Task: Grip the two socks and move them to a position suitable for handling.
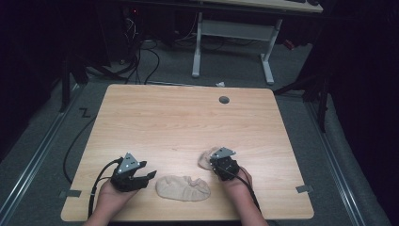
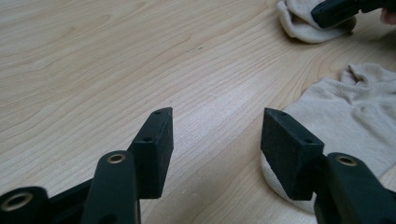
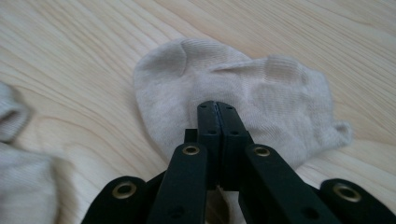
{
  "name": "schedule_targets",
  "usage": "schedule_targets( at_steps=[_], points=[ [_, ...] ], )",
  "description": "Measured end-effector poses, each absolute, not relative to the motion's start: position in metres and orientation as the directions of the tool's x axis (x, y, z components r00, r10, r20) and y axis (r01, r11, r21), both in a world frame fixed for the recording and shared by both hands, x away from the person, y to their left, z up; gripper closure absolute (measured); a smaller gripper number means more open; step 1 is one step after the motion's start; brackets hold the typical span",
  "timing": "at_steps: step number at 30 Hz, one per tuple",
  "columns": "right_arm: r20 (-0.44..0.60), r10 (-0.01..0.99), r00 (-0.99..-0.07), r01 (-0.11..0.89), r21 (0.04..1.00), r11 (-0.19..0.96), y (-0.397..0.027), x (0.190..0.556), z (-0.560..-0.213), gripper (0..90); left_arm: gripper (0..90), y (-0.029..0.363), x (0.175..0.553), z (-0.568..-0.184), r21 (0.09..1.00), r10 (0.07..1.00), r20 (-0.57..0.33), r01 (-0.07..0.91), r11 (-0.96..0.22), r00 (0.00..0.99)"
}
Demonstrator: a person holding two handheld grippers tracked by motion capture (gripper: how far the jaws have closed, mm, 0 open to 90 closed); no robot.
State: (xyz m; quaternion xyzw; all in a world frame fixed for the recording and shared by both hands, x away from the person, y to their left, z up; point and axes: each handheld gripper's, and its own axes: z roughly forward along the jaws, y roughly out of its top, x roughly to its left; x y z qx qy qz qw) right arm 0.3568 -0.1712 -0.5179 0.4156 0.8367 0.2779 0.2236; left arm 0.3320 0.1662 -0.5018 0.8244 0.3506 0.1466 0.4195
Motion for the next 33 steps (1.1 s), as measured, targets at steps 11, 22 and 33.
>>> schedule_targets(
  at_steps=[11, 22, 33],
  points=[
    [-0.150, 0.762, -0.630, 0.510, 0.660, 0.552, -0.138, 0.354, -0.514, 86.9, 44.5, 0.177, 0.327, -0.501, 0.793, 0.722, -0.040, 0.462, -0.398, 0.690],
    [-0.150, 0.740, -0.656, 0.455, 0.703, 0.547, -0.122, 0.357, -0.505, 61.5, 44.7, 0.188, 0.321, -0.501, 0.792, 0.754, -0.042, 0.481, -0.375, 0.656],
    [-0.157, 0.788, -0.596, 0.529, 0.661, 0.532, -0.136, 0.371, -0.517, 77.2, 44.5, 0.183, 0.322, -0.501, 0.792, 0.747, -0.039, 0.477, -0.382, 0.663]
  ],
)
